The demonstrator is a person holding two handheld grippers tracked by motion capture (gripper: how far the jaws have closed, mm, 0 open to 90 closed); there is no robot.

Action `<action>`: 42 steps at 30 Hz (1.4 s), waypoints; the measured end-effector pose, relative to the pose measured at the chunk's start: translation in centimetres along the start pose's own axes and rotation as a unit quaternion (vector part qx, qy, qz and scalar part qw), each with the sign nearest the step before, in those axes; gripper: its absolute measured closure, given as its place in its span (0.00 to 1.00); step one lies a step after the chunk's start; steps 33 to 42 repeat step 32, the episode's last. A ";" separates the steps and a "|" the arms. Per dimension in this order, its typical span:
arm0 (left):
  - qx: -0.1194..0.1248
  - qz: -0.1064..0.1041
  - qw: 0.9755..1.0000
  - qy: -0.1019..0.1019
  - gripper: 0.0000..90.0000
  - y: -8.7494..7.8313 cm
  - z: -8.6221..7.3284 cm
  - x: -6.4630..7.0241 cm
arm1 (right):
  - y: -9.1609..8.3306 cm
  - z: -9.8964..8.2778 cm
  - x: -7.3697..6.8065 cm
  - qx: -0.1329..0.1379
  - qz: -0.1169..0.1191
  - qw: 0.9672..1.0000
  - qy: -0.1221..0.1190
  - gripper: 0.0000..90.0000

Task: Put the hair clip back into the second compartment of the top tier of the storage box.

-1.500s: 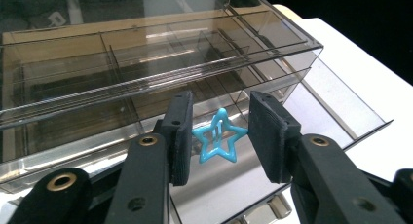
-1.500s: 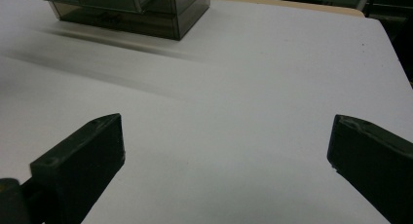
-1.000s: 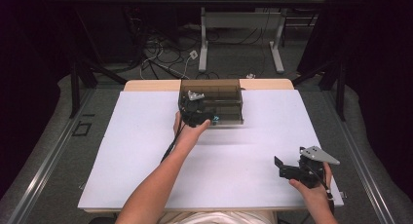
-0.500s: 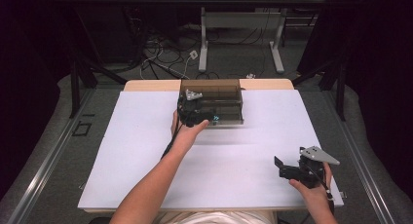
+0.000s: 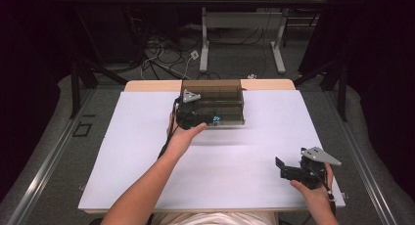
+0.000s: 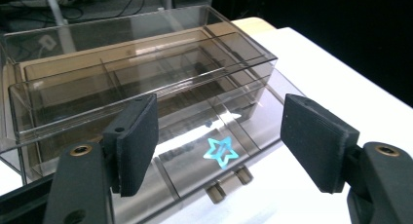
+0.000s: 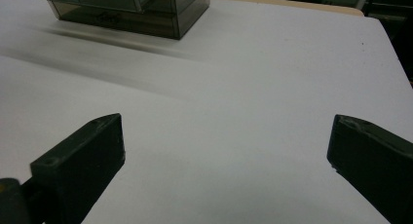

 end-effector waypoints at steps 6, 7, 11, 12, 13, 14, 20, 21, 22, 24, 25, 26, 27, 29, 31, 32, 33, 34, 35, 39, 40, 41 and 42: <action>0.009 -0.006 1.000 0.000 0.19 -0.8 -0.4 -0.2 | 0.0 0.0 0.0 0.000 -0.002 1.000 -0.001 0.00; 0.011 -0.006 1.000 -0.002 0.18 -1.0 -0.4 -0.2 | 0.0 0.0 0.0 0.000 -0.001 1.000 0.001 0.00; 0.015 -0.008 1.000 -0.003 0.17 -1.8 -0.7 -0.3 | 0.0 0.0 0.0 -0.001 -0.001 1.000 -0.001 0.00; 0.014 -0.006 1.000 -0.003 0.16 -2.1 -0.8 -0.4 | -0.1 0.0 0.0 -0.002 -0.002 1.000 -0.001 0.00; 0.016 -0.006 1.000 -0.003 0.14 -2.3 -1.0 -0.4 | -0.1 0.0 0.0 -0.003 -0.002 1.000 0.000 0.00; 0.016 -0.008 1.000 -0.005 0.12 -2.5 -1.1 -0.5 | -0.1 0.0 0.0 -0.002 -0.002 1.000 -0.001 0.00; 0.013 -0.009 1.000 -0.006 0.07 -4.5 -1.9 -1.3 | 0.0 0.0 -0.1 0.001 -0.004 1.000 0.001 0.00; 0.014 -0.009 1.000 -0.003 0.06 -4.8 -2.1 -1.5 | 0.0 0.0 -0.1 0.001 -0.004 1.000 0.003 0.00; 0.016 -0.010 1.000 -0.003 0.05 -5.2 -2.2 -1.6 | -0.3 0.0 -0.1 -0.016 -0.004 1.000 0.000 0.00; 0.017 -0.012 1.000 -0.001 0.02 -5.9 -2.6 -1.9 | -0.2 0.0 -0.1 -0.013 -0.003 1.000 0.000 0.00; 0.018 -0.013 1.000 -0.002 0.01 -6.3 -2.7 -2.0 | -0.2 0.0 -0.1 -0.015 -0.003 1.000 0.000 0.00; 0.020 -0.013 1.000 -0.003 0.00 -6.7 -2.9 -2.2 | -0.3 0.0 -0.1 -0.016 -0.003 1.000 0.000 0.00; 0.021 -0.013 1.000 -0.001 0.00 -7.1 -3.1 -2.3 | -0.2 0.0 -0.1 -0.016 -0.003 1.000 0.002 0.00; 0.023 -0.013 1.000 0.003 0.00 -7.9 -3.5 -2.7 | -0.2 0.0 -0.1 -0.012 -0.003 1.000 0.002 0.00; 0.028 -0.012 1.000 -0.002 0.00 -8.7 -4.0 -3.0 | -0.1 0.0 -0.1 -0.002 -0.005 1.000 0.002 0.00; 0.030 -0.011 0.999 -0.003 0.00 -9.0 -4.1 -3.2 | -0.1 0.0 -0.1 -0.002 -0.006 1.000 0.004 0.00; 0.030 -0.011 0.999 -0.003 0.00 -9.0 -4.1 -3.2 | -0.1 0.0 -0.1 -0.002 -0.006 1.000 0.004 0.00; 0.030 -0.011 0.999 -0.003 0.00 -9.0 -4.1 -3.2 | -0.1 0.0 -0.1 -0.002 -0.006 1.000 0.004 0.00; 0.030 -0.011 0.999 -0.003 0.00 -9.0 -4.1 -3.2 | -0.1 0.0 -0.1 -0.002 -0.006 1.000 0.004 0.00; 0.030 -0.011 0.999 -0.003 0.00 -9.0 -4.1 -3.2 | -0.1 0.0 -0.1 -0.002 -0.006 1.000 0.004 0.00; 0.030 -0.011 0.999 -0.003 0.00 -9.0 -4.1 -3.2 | -0.1 0.0 -0.1 -0.002 -0.006 1.000 0.004 0.00; 0.030 -0.011 0.999 -0.003 0.00 -9.0 -4.1 -3.2 | -0.1 0.0 -0.1 -0.002 -0.006 1.000 0.004 0.00; 0.030 -0.011 0.999 -0.003 0.00 -9.0 -4.1 -3.2 | -0.1 0.0 -0.1 -0.002 -0.006 1.000 0.004 0.00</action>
Point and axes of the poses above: each handheld gripper's, and its own axes: y roughly forward along the jaws, z roughly out of its top, x roughly to its right, the point moved 3 cm from there along y, roughly forward along the jaws, and after that the axes turned 5 degrees about x, right-handed, at the moved point
